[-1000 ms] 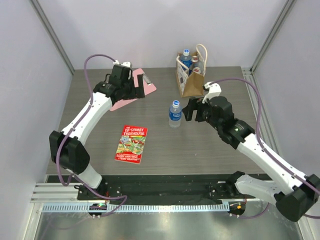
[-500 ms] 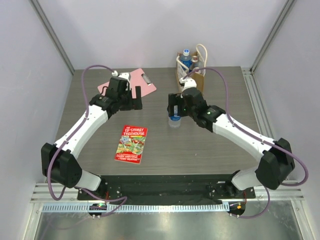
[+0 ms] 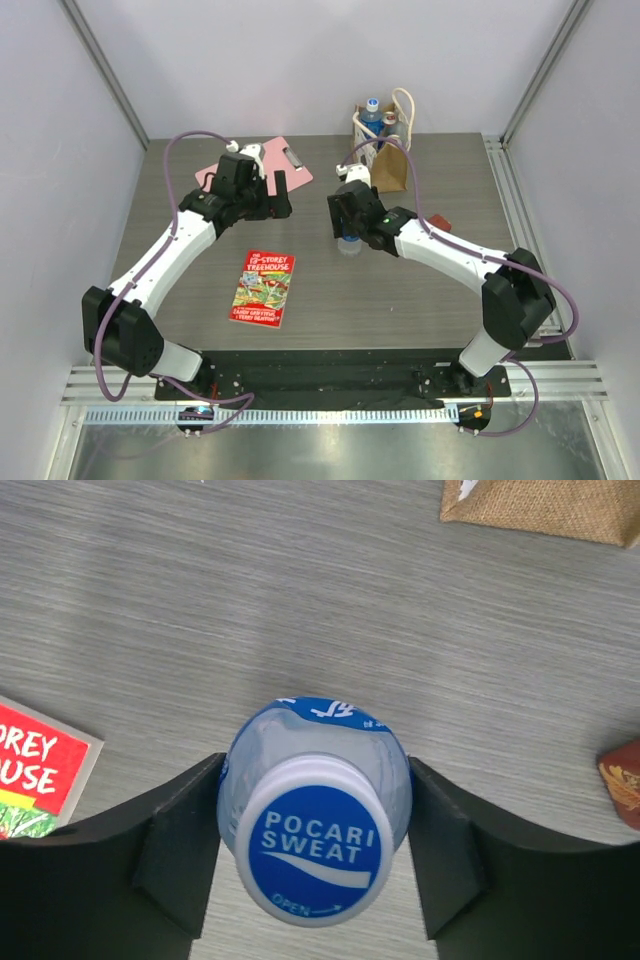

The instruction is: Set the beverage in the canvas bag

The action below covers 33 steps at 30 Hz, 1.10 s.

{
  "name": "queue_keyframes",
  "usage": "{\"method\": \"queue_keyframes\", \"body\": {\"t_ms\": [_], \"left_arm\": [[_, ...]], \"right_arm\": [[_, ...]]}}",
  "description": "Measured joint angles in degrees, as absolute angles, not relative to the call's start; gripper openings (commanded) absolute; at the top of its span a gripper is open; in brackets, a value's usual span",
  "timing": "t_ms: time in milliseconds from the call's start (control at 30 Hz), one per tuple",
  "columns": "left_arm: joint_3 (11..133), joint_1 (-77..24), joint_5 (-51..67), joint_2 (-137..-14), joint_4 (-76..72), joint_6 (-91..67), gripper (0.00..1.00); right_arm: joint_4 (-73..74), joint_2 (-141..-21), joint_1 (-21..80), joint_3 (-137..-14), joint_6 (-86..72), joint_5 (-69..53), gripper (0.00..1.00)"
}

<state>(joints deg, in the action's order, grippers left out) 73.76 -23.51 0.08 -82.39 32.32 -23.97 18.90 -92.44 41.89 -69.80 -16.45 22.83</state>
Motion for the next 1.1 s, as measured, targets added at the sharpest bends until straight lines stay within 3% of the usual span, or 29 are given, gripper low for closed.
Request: {"method": "queue_keyframes", "body": {"t_ms": [267,567,1100], "left_arm": [[73.8,-23.5,1.0,-82.4,32.3,-24.1,1.00],[73.8,-23.5,0.2,-82.5,32.4,-24.1,1.00],[73.8,-23.5,-0.4,-82.4,32.4,-24.1,1.00]], "right_arm": [[21.2,-92.7,41.9,-71.1,-14.3,23.7,0.26],[30.1,-91.9,40.7,-80.1,-9.5,24.4,0.02],[36.4,-91.3,19.6,-104.9,-3.6,22.5,0.01]]}}
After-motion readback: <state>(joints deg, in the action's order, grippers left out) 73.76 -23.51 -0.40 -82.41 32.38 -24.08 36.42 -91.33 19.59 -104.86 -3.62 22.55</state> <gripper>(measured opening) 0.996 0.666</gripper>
